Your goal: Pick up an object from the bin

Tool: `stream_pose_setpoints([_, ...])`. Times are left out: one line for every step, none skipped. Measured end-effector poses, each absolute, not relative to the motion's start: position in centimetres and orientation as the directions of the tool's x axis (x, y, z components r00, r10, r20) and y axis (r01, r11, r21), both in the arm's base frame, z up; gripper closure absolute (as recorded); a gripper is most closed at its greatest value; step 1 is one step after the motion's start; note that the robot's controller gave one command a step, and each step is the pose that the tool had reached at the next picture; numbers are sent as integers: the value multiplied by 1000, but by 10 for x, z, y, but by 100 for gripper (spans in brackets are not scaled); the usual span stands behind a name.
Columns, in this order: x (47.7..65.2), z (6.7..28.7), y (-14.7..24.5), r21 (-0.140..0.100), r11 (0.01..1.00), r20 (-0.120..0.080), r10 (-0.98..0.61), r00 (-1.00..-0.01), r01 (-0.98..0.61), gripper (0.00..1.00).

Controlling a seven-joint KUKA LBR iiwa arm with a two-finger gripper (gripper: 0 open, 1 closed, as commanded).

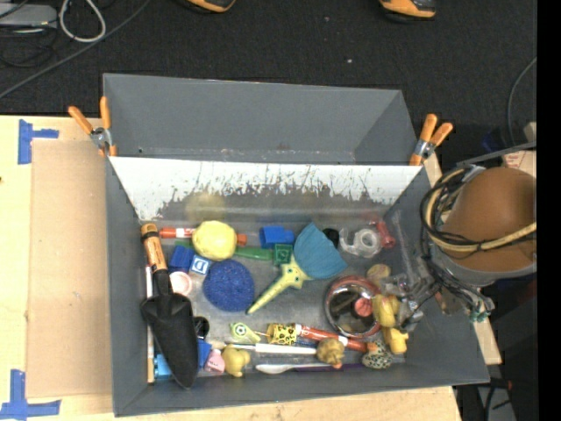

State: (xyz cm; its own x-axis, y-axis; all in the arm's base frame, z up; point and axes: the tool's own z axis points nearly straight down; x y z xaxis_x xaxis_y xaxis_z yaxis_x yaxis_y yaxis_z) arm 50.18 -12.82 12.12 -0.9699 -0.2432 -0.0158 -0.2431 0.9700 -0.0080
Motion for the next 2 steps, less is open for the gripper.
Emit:
stream_pose_setpoints([538, 69, -93, -15, 953, -29, -303, -953, -302, 100])
stream_pose_setpoints([541, 69, -90, -15, 952, -29, -305, -952, -305, 100])
